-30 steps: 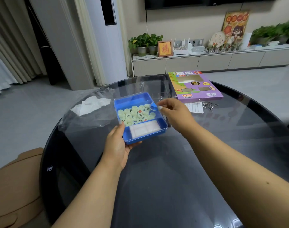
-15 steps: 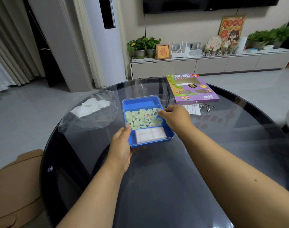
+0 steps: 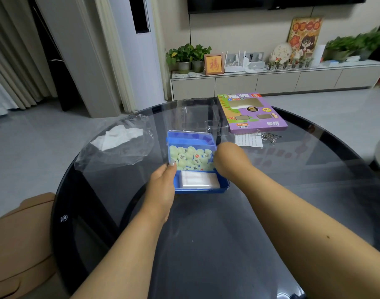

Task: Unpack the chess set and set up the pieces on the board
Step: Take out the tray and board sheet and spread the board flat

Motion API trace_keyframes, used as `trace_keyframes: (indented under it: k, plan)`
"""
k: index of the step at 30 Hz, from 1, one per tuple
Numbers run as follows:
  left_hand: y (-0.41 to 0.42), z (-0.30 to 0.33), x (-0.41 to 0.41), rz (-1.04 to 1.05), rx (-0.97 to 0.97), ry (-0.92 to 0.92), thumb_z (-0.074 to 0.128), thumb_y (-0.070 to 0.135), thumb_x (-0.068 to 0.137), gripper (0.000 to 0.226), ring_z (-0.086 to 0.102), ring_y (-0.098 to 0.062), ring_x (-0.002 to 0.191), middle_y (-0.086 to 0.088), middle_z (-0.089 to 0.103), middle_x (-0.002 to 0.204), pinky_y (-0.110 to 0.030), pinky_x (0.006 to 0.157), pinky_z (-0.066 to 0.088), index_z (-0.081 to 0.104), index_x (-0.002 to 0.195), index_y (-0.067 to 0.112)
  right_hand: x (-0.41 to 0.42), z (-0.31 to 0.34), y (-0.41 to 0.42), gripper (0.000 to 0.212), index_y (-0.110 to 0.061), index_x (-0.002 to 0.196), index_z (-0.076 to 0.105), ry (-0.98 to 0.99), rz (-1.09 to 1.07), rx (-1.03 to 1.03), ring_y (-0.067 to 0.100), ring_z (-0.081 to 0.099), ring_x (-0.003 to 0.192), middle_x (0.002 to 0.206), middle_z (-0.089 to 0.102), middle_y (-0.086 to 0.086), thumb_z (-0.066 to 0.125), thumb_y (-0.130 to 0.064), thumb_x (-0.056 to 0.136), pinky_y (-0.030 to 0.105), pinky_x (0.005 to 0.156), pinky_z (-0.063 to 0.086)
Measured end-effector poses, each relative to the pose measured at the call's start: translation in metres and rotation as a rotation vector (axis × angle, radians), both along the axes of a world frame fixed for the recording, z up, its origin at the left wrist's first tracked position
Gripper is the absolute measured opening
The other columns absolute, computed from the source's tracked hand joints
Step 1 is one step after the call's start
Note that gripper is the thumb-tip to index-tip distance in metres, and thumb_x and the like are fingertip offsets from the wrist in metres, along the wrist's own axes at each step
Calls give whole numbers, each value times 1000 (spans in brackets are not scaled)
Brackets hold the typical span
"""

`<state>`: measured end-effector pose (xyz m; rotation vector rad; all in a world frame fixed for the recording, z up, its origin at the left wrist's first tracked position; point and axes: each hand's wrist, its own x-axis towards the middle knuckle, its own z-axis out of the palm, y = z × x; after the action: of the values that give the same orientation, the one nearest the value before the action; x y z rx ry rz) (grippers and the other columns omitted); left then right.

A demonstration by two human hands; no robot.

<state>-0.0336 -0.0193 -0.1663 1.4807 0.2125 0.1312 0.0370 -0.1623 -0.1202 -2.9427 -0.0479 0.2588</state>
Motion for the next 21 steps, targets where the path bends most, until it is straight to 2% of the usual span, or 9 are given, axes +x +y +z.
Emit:
trace_keyframes:
  k: [3, 6, 8, 10, 12, 14, 19, 21]
  plan:
    - [0, 0, 1, -1, 1, -2, 41, 28, 102, 29, 68, -18, 102, 1, 73, 106, -50, 98, 48, 68, 107, 19, -1, 1, 0, 24, -3, 114, 56, 0, 22, -33, 27, 59, 103, 114, 60, 11, 51, -7, 91, 28, 75, 46]
    - [1, -1, 1, -1, 5, -7, 41, 28, 102, 29, 68, -19, 102, 1, 73, 106, -50, 98, 48, 68, 108, 18, 3, -2, -2, 23, -3, 114, 56, -19, 6, 51, 27, 58, 96, 108, 59, 12, 50, -12, 94, 28, 70, 42]
    - [1, -1, 1, -2, 5, -15, 41, 28, 102, 29, 67, -18, 103, 1, 73, 108, -49, 99, 47, 67, 109, 19, 8, -7, -8, 20, -3, 104, 58, -24, -34, 186, 27, 54, 83, 94, 57, 12, 49, -19, 96, 29, 65, 41]
    - [2, -2, 1, -1, 6, -23, 41, 28, 102, 29, 67, -17, 105, 2, 72, 109, -48, 100, 47, 67, 110, 19, 11, -9, -13, 29, 0, 94, 60, -9, -95, 416, 29, 58, 79, 89, 62, 13, 51, -27, 95, 33, 63, 48]
    - [2, -2, 0, 4, 4, -32, 42, 29, 102, 28, 67, -16, 105, 3, 72, 110, -47, 100, 47, 67, 112, 20, 11, -8, -17, 35, 3, 96, 63, 15, -120, 560, 32, 66, 86, 93, 68, 17, 54, -30, 94, 42, 75, 57]
    - [2, -2, 1, 9, 1, -45, 42, 30, 102, 29, 66, -16, 106, 3, 72, 111, -46, 101, 47, 66, 115, 20, 9, -5, -19, 36, 3, 98, 65, 32, -119, 640, 30, 69, 86, 95, 70, 16, 54, -31, 94, 43, 77, 58]
    - [0, 0, 0, 26, -17, -82, 42, 30, 102, 30, 66, -14, 107, 3, 71, 112, -44, 102, 46, 64, 119, 17, 9, 1, -22, 36, 1, 96, 68, -32, -78, 654, 27, 69, 80, 92, 71, 13, 54, -33, 94, 40, 76, 58]
    - [-1, 0, 0, 20, -25, -96, 41, 30, 102, 31, 65, -15, 109, 2, 70, 114, -44, 103, 45, 63, 121, 16, 8, 3, -21, 35, 1, 94, 69, -71, -58, 625, 26, 68, 73, 86, 70, 13, 53, -31, 94, 36, 68, 56]
